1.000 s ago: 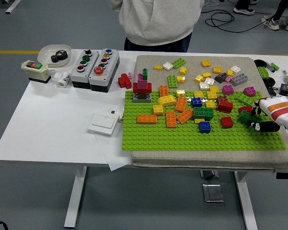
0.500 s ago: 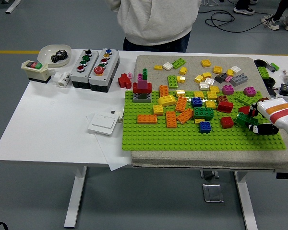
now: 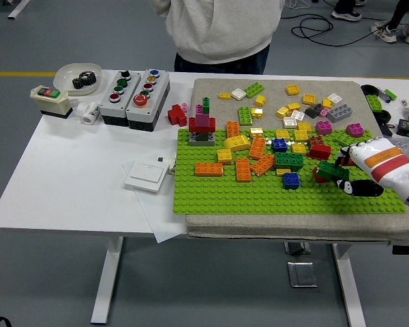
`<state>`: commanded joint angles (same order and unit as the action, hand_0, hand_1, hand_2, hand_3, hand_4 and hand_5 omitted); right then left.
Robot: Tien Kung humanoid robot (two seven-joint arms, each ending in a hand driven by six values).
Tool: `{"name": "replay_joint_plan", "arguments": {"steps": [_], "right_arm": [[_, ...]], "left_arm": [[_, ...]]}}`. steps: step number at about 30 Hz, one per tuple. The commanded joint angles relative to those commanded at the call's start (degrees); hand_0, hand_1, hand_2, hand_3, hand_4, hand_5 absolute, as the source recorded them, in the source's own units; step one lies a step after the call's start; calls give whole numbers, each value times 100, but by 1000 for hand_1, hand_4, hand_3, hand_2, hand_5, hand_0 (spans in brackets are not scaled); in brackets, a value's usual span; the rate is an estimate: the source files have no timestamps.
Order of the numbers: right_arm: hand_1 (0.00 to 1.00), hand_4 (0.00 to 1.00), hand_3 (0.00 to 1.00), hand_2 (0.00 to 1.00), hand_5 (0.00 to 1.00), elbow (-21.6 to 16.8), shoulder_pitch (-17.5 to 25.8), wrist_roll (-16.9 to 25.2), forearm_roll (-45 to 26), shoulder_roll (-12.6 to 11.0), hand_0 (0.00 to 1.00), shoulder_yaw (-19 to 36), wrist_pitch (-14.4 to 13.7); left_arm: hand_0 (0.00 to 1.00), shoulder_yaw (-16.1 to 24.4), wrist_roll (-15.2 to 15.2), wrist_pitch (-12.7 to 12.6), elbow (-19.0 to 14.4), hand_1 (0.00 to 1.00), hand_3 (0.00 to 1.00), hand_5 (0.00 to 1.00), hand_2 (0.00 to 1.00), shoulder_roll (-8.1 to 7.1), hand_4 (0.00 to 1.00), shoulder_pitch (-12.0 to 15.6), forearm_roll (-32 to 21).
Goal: Pick up the brick,pile it on top of brick,press brick,pick up the brick,pile it on top of brick,press brick
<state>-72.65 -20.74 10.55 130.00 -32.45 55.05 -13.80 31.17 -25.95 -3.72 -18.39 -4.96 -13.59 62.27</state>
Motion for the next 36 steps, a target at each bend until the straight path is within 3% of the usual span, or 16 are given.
{"name": "replay_joint_plan", "arguments": {"steps": [6,16,25,36], "right_arm": [[381,661,509,489,401,-231,-12,92,0,-83,210,-467,-138],[383,652,508,490,392,-124,-320,135,0,-147,217,-1302,-429],[383,643,508,489,379,61,-519,161,0,-134,221,-1551,-671],[387,641,510,492,367,156,-662,176,0,-119,229,-1808,-713]], "left_arm": [[688,7,-1,6,-2,707,589,664,744,0,674,0,14],[688,-32,9,-14,-4,706,588,663,743,2,673,-21,-69],[688,-44,10,-21,-4,707,588,663,742,0,672,-26,-96],[688,-29,-1,-7,-9,707,587,663,742,-2,673,-33,-63]]}}
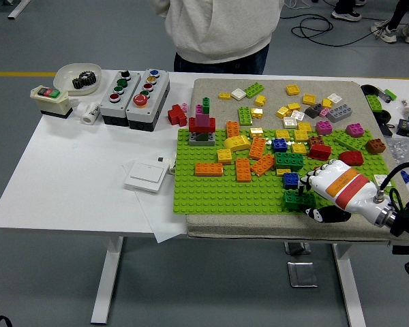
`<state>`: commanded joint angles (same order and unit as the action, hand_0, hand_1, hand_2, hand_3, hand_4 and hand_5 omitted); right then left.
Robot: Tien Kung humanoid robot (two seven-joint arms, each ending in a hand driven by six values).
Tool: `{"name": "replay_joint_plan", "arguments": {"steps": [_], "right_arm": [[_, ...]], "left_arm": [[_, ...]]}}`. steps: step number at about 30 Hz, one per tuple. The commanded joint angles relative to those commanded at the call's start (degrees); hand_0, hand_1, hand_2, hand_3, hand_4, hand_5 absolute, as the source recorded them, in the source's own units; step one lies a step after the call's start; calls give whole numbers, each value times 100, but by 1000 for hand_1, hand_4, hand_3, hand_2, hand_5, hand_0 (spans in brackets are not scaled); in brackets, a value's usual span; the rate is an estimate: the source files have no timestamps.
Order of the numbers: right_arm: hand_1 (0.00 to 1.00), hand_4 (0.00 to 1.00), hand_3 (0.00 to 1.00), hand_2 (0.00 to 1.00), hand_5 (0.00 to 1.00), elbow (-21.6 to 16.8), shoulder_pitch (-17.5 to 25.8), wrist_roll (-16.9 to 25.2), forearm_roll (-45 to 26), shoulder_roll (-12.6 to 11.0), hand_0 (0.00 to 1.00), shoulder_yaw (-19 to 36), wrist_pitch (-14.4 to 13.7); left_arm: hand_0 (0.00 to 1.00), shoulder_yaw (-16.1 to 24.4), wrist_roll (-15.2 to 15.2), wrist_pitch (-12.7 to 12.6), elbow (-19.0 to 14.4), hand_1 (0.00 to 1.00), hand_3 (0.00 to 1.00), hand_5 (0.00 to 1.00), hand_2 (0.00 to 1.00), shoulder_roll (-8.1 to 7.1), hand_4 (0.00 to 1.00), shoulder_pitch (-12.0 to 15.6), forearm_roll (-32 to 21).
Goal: Pick up the brick,pile it on top of brick,press brick,pick up the brick,pile it on top of brick,press brick
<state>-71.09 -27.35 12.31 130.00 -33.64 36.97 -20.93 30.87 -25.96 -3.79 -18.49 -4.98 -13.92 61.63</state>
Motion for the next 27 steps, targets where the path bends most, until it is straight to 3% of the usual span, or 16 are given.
{"name": "replay_joint_plan", "arguments": {"steps": [18,24,25,27], "right_arm": [[429,667,546,539,351,115,-90,37,0,40,307,-140,121],[444,702,560,573,350,94,-69,78,0,23,328,-107,170],[465,760,595,639,369,89,-65,85,0,20,347,-98,175],[465,760,595,639,369,81,-56,103,0,14,347,-81,159]], "left_arm": [[687,-5,-1,-1,-3,706,588,664,743,-4,673,-13,-23],[688,-4,0,-2,-1,706,588,664,743,-4,673,-11,-26],[687,-3,1,-3,0,706,589,665,743,-3,673,-11,-27],[687,-10,4,-4,-1,706,589,665,743,-5,673,-12,-33]]}}
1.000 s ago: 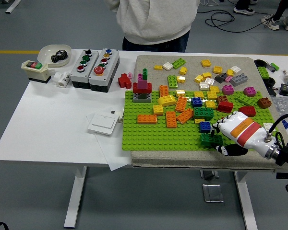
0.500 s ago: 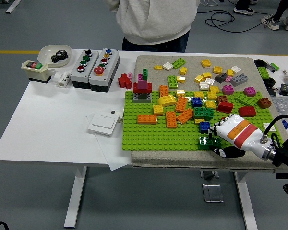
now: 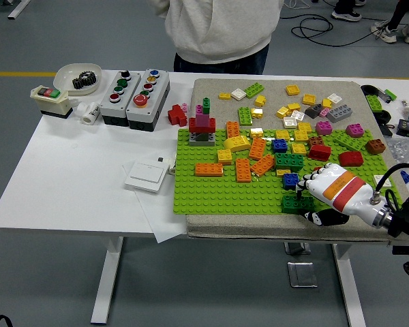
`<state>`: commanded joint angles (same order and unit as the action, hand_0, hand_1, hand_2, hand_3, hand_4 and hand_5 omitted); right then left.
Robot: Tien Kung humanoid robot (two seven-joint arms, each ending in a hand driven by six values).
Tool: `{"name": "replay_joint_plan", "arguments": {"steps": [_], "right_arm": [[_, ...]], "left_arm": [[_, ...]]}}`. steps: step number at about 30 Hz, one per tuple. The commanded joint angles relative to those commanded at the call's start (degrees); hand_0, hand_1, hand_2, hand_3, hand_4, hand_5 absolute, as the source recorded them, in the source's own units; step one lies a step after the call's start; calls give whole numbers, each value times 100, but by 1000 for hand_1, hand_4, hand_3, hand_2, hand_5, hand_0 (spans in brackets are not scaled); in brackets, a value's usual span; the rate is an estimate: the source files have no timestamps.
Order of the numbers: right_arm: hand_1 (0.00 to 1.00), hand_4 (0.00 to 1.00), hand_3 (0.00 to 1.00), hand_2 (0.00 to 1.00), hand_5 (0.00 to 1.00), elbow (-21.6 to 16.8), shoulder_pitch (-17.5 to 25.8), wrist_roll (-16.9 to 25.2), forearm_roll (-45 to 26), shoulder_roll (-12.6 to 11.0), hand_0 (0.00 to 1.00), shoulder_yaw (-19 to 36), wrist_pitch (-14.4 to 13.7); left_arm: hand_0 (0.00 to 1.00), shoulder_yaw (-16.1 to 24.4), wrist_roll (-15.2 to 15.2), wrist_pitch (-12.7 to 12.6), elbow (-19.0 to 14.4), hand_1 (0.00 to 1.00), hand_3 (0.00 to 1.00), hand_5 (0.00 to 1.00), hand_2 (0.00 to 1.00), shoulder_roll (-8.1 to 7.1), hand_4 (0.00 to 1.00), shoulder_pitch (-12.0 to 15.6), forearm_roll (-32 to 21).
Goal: Pick up the brick,pile it on top of brick,press brick,pick up the brick,pile it on top of brick,press brick
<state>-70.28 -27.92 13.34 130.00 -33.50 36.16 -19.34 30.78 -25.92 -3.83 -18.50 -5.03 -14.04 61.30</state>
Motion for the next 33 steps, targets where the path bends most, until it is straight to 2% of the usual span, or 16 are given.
{"name": "replay_joint_plan", "arguments": {"steps": [3,4,9,10,19,27,28,33], "right_arm": [[465,760,595,639,369,6,4,-9,0,0,347,13,3],[527,874,705,708,405,10,9,-16,0,0,400,21,8],[527,874,705,708,405,20,45,-49,0,1,400,61,-51],[540,894,777,729,398,21,51,-55,0,3,405,68,-63],[534,897,786,731,402,-72,123,-84,0,-13,405,137,-89],[530,900,795,729,401,-520,404,-165,0,-110,410,458,-174],[560,913,777,726,421,-655,498,-170,0,-136,423,540,-201],[560,913,777,726,421,-1001,729,-200,0,-203,423,650,-252]], "left_arm": [[687,2,-1,2,0,706,589,665,743,-1,673,-4,1],[687,2,-1,3,0,705,589,665,743,0,673,-5,5],[687,1,0,-2,1,705,589,665,743,3,673,3,-6],[686,1,-1,-2,1,706,590,665,743,4,673,5,-4],[683,22,-10,9,-1,705,590,665,743,9,672,29,30],[682,44,-15,22,-3,705,591,664,743,1,673,37,74],[681,52,-16,25,-1,704,591,664,742,-1,673,38,87],[681,68,-20,34,1,704,591,664,742,-6,673,36,123]]}}
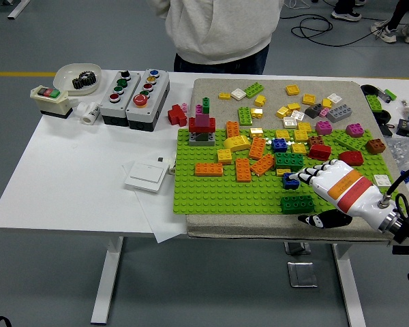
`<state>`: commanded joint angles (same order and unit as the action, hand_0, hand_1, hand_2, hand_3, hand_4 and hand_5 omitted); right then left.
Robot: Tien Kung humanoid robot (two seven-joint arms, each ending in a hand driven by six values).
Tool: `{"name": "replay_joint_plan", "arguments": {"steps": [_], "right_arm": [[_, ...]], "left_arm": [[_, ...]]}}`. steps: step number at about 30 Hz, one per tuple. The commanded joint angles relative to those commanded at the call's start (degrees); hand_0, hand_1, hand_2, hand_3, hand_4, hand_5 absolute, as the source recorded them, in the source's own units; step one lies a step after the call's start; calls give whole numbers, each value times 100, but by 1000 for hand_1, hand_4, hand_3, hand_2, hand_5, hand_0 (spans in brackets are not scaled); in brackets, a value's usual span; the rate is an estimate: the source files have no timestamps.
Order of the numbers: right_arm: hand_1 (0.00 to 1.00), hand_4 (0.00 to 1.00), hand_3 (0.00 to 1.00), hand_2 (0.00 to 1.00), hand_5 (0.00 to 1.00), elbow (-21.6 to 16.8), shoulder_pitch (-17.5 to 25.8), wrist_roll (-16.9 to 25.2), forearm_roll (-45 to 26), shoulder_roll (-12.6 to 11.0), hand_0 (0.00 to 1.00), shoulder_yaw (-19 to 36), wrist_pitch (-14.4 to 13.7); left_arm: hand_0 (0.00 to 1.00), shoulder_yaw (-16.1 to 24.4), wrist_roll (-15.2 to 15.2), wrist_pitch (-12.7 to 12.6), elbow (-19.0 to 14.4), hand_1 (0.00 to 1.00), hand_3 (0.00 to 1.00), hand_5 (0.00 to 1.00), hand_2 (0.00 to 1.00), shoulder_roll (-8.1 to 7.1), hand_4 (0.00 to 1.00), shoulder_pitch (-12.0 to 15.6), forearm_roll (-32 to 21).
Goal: Pick up the brick,pile it on top of brick,press brick,pick up the brick,pile it on top of brick,press brick
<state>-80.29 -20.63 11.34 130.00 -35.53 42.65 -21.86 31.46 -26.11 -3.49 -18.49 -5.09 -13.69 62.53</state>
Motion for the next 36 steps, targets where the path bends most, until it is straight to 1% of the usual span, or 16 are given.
{"name": "replay_joint_plan", "arguments": {"steps": [1,6,7,10,12,13,18,19,24,25,30,31,36], "right_arm": [[617,877,680,724,443,-37,27,-5,0,-8,575,3,-4],[617,877,680,724,443,-217,157,-51,0,-68,575,-84,70],[652,861,652,728,453,-228,171,-57,0,-75,648,-119,89],[652,861,652,728,453,-222,184,-66,0,-83,648,-201,128],[652,861,652,728,453,-180,179,-62,0,-77,648,-253,139],[663,862,643,728,456,-143,175,-68,0,-68,672,-274,144],[663,862,643,728,456,-40,177,-73,0,-46,672,-291,136],[647,861,645,725,455,-34,179,-72,0,-45,659,-290,134],[647,861,645,725,455,74,175,-70,0,-31,659,-282,128],[640,865,650,724,455,96,176,-69,0,-29,644,-282,130],[640,865,650,724,455,131,192,-63,0,-26,644,-282,128],[645,838,629,721,454,137,196,-63,0,-25,628,-280,128],[645,838,629,721,454,177,232,-66,0,-4,628,-253,134]], "left_arm": [[681,1,0,-1,0,705,591,664,743,-1,673,1,0],[681,-2,6,-9,2,705,591,664,743,1,673,-4,-5],[680,-5,8,-14,3,704,592,664,743,2,672,-6,-15],[680,-14,11,-19,3,704,592,664,743,3,672,-11,-29],[680,-18,11,-24,3,704,592,664,743,5,672,-16,-43],[679,-21,12,-26,2,705,592,662,743,5,672,-17,-49],[679,-28,12,-29,-1,705,592,662,743,3,672,-25,-61],[679,-30,13,-30,-1,704,590,662,743,2,672,-25,-64],[679,-28,10,-26,-1,704,590,662,743,1,672,-33,-58],[678,-28,10,-27,-2,703,588,661,743,1,672,-33,-60],[678,-26,8,-22,-3,703,588,661,743,1,672,-36,-51],[677,-26,8,-23,-3,703,588,661,743,1,672,-36,-53],[677,-29,8,-25,-3,703,588,661,743,1,672,-36,-58]]}}
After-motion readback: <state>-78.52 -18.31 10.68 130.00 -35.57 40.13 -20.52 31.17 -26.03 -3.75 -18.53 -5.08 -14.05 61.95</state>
